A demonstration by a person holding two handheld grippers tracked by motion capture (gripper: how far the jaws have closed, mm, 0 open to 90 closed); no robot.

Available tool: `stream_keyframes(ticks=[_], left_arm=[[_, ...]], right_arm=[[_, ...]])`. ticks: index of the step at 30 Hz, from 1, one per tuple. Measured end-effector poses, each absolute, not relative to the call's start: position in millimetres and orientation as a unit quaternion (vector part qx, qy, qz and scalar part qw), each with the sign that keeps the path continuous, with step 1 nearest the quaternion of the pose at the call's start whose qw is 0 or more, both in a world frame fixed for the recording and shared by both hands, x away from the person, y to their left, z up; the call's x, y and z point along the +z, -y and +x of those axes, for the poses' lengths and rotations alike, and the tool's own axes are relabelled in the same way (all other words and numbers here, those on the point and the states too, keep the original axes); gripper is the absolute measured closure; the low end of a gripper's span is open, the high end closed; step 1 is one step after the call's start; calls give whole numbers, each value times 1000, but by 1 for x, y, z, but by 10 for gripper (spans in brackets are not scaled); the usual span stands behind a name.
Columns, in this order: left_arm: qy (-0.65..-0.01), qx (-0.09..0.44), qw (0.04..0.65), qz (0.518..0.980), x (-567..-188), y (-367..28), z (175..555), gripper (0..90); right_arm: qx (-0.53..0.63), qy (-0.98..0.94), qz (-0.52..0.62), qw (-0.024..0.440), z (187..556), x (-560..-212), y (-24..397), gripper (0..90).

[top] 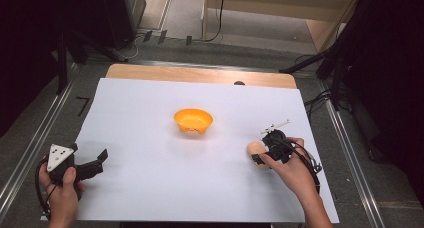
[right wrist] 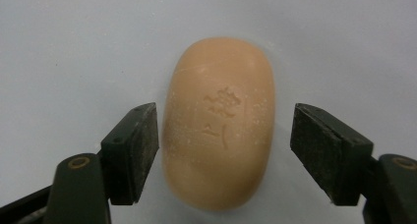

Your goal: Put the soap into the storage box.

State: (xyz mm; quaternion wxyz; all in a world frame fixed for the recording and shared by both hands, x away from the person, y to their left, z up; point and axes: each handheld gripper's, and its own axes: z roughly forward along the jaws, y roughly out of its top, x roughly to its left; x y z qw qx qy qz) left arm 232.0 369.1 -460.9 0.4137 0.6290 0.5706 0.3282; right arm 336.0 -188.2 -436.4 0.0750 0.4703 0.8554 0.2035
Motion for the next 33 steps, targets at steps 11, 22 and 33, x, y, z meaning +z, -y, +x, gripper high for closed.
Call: stream_keyframes(ticks=[11,22,33], left_arm=[[-570,328,412,630,-461,-369,232,0],[-570,328,412,630,-461,-369,232,0],[-571,328,410,631,-461,-369,232,0]], right_arm=[[175,-846,499,65,342,-443,178,310],[150,-846,507,67,344,-453,173,320],[146,-848,506,68,344,-454,171,323]])
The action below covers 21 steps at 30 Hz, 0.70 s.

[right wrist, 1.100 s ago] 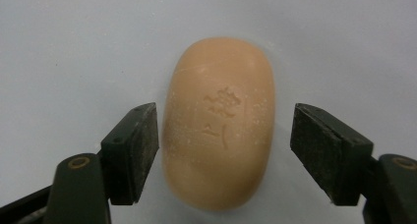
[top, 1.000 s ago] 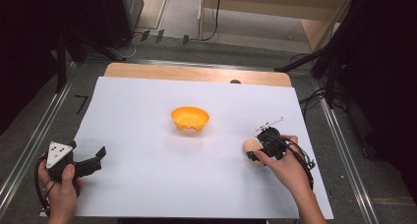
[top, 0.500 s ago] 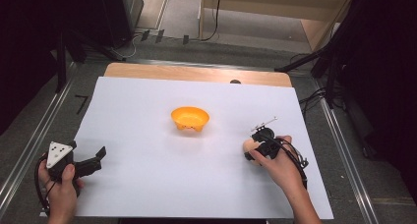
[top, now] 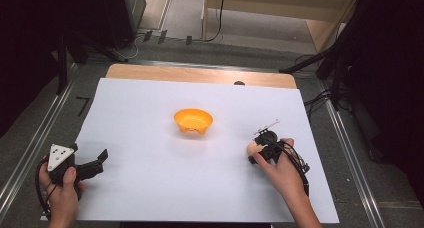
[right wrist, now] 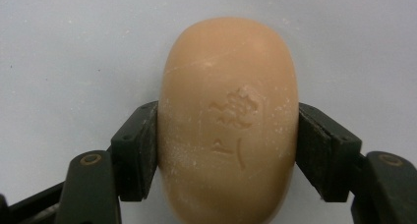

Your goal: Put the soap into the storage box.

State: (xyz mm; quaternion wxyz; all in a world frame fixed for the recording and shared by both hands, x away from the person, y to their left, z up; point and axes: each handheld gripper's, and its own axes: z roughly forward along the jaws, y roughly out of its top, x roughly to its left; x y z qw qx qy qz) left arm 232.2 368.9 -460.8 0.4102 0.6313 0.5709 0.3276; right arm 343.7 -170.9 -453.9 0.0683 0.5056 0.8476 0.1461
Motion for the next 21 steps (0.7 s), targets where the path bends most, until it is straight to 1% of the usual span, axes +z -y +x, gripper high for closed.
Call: stream_keyframes(ticks=[11,21], left_arm=[[-570,327,411,631,-461,-369,232,0],[-571,325,411,632,-461,-369,233,0]], right_arm=[[153,-849,501,71,343,-455,172,316],[155,-848,501,70,342,-454,173,328]])
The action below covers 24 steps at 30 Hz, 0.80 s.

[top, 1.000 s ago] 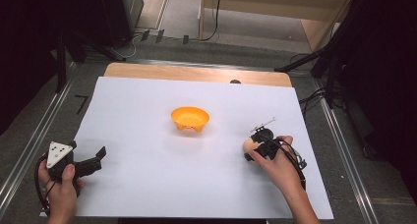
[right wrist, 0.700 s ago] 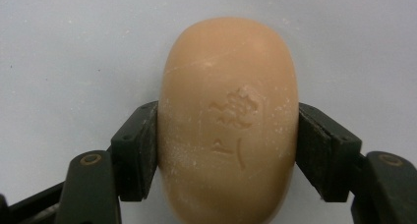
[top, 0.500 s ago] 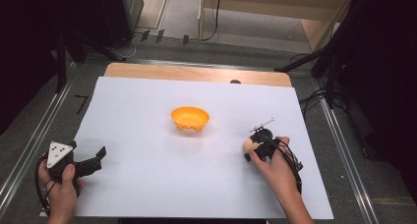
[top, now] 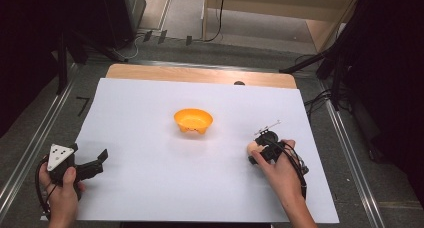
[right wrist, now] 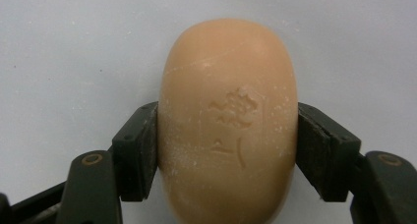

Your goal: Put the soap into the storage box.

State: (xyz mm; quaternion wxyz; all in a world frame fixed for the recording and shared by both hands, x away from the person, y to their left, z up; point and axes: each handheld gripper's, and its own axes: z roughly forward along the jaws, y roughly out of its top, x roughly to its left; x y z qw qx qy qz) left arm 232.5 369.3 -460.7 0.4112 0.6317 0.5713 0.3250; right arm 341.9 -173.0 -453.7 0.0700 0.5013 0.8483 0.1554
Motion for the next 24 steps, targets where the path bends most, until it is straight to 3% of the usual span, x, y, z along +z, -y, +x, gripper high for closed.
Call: stream_keyframes(ticks=[15,24], left_arm=[[-572,326,411,631,-461,-369,232,0],[-571,327,412,630,-461,-369,232,0]], right_arm=[[157,-886,428,84,349,-434,182,329],[194,-920,333,66,359,-423,175,329]])
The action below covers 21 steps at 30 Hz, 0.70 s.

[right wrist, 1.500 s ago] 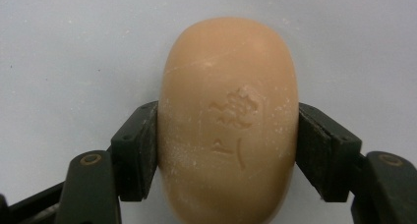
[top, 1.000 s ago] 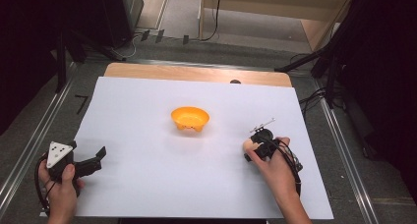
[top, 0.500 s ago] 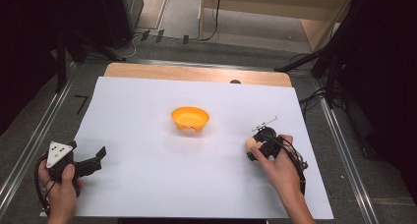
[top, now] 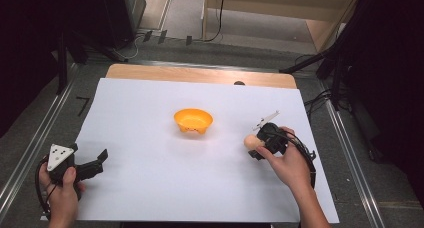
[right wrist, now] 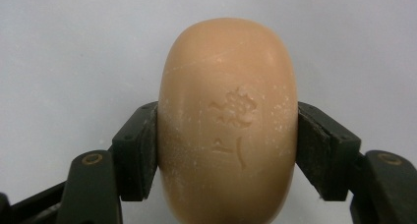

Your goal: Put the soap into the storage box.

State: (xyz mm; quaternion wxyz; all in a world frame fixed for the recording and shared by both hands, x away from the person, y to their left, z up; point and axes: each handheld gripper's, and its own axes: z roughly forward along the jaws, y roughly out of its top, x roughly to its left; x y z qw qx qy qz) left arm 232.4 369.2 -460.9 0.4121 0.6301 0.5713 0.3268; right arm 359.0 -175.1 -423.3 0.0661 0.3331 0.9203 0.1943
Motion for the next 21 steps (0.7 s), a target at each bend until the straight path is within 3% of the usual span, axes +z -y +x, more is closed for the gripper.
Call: stream_keyframes(ticks=[21], left_arm=[[-571,329,410,630,-461,-369,232,0]], right_arm=[[189,-960,191,71,381,-404,144,329]])
